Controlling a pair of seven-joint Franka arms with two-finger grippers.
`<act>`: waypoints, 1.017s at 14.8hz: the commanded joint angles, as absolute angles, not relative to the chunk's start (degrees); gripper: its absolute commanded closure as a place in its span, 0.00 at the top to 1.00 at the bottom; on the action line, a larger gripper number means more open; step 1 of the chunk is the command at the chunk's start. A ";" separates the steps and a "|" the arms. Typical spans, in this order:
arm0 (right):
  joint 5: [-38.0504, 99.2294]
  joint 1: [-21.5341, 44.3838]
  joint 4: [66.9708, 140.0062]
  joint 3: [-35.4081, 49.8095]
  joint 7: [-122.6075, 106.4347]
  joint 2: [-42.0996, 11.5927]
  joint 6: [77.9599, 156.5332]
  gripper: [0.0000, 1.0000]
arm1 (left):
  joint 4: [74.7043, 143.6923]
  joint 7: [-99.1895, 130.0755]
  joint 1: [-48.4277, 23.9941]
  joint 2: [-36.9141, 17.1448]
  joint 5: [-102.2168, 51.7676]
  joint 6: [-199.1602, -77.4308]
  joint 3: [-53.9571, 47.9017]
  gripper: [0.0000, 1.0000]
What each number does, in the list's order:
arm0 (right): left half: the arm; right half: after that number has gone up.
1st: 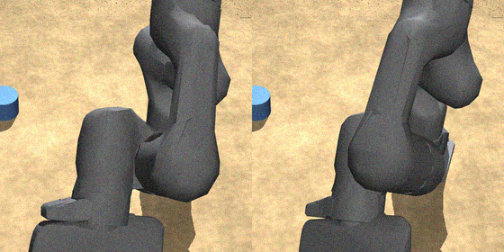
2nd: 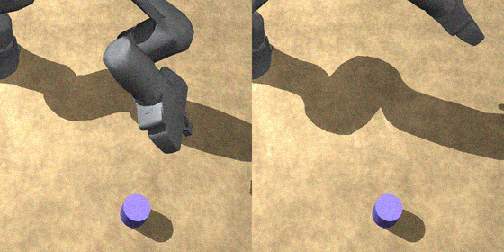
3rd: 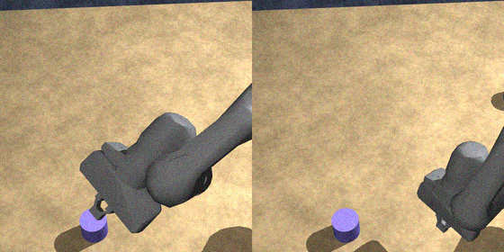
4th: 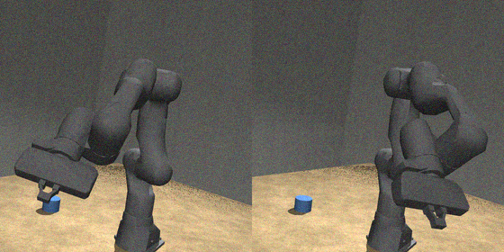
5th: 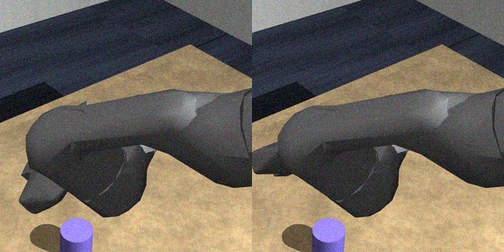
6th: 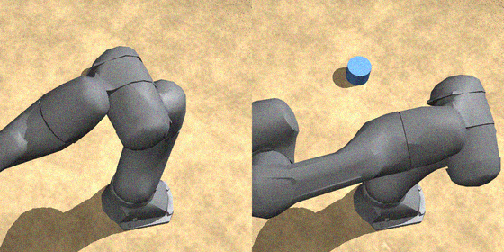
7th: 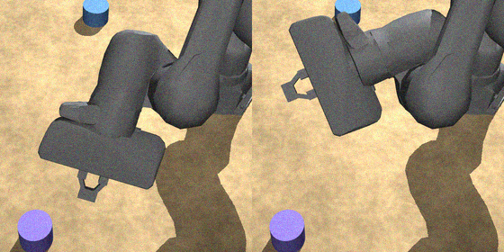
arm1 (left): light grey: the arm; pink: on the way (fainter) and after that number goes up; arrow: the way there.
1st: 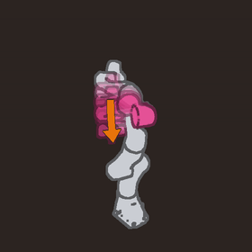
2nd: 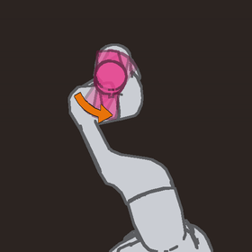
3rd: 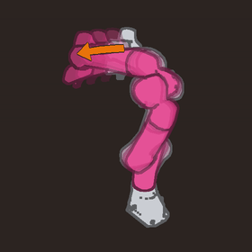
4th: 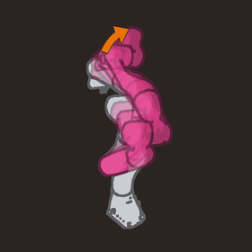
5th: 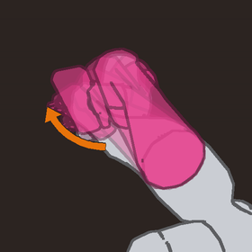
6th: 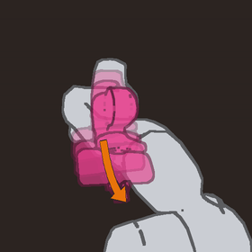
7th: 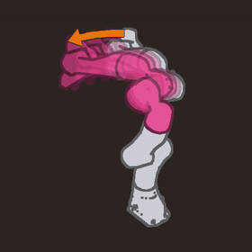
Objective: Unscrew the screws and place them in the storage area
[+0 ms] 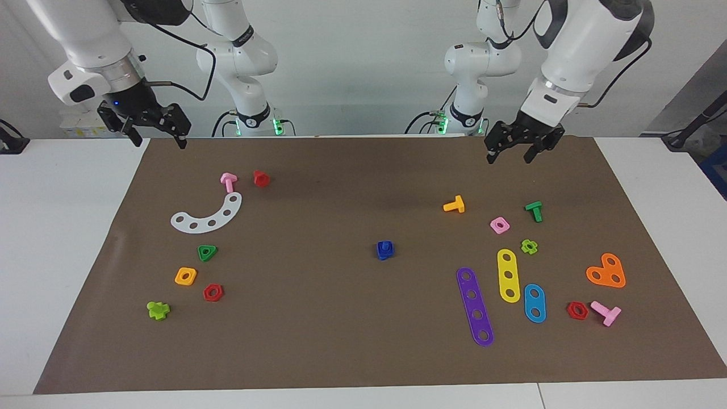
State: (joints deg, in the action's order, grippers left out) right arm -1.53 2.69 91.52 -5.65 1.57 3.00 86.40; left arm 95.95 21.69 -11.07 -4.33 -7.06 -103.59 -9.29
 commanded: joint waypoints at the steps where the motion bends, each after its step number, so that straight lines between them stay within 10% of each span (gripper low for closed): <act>1: -0.88 2.29 92.99 -5.36 2.02 4.22 87.01 1.00 | 92.82 27.32 -16.34 -11.67 -7.03 -110.27 -8.17 0.96; 15: -0.88 2.29 92.99 -5.36 2.02 4.22 87.01 1.00 | 92.45 33.66 -26.81 -28.92 5.01 -129.10 -7.82 0.91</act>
State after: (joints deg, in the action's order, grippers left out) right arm -1.53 2.69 91.52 -5.65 1.57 3.00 86.40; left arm 90.93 33.36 -25.92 -28.97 2.77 -126.61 -8.80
